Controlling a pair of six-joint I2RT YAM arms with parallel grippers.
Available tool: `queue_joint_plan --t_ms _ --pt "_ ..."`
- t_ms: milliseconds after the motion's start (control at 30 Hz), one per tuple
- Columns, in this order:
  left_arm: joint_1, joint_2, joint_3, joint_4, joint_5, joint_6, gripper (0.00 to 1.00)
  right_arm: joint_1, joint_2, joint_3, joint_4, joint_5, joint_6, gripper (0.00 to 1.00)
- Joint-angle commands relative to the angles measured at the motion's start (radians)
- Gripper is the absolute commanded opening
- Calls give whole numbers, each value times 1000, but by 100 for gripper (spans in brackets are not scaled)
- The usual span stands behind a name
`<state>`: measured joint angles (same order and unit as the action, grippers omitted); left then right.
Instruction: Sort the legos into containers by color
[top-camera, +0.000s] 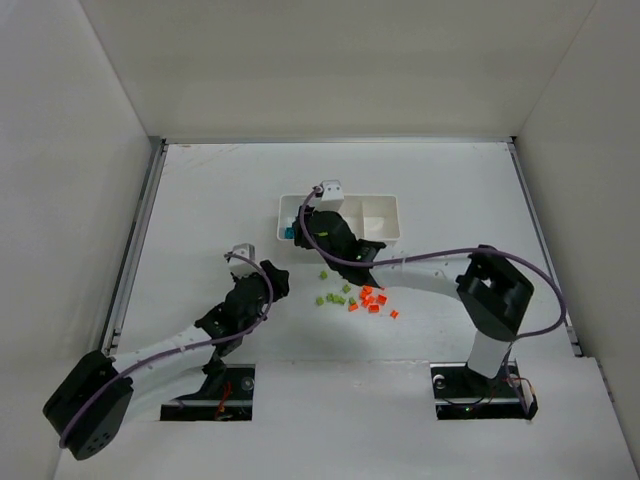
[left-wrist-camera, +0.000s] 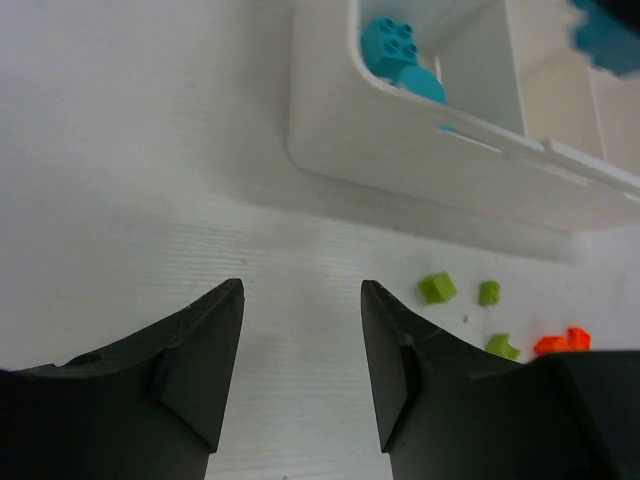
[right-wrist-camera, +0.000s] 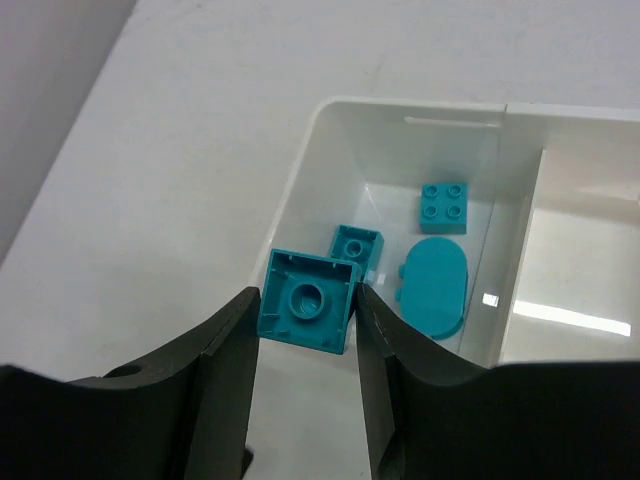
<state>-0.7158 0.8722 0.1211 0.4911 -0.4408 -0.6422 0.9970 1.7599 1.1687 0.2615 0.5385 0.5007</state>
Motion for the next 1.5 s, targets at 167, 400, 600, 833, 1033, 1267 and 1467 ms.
queue_joint_plan --t_ms 167,400,600,833,1033,1267,1467 --pt "-228 143 55 70 -16 41 48 -80 99 123 25 -92 -48 52" --pt "-328 241 107 104 -50 53 50 -84 20 31 41 -92 -45 66" --pt "-383 312 141 119 -73 61 49 -87 -135 -188 107 -87 7 44" --pt "-397 382 169 101 -102 56 46 -79 -253 -394 108 -78 88 37" --pt "-396 436 187 118 -96 61 45 -45 -329 -497 108 -75 121 41" --pt "-406 464 195 121 -101 62 40 -25 -392 -587 90 -54 142 42" --pt "-406 502 206 121 -102 62 36 -24 -433 -644 67 -51 170 42"
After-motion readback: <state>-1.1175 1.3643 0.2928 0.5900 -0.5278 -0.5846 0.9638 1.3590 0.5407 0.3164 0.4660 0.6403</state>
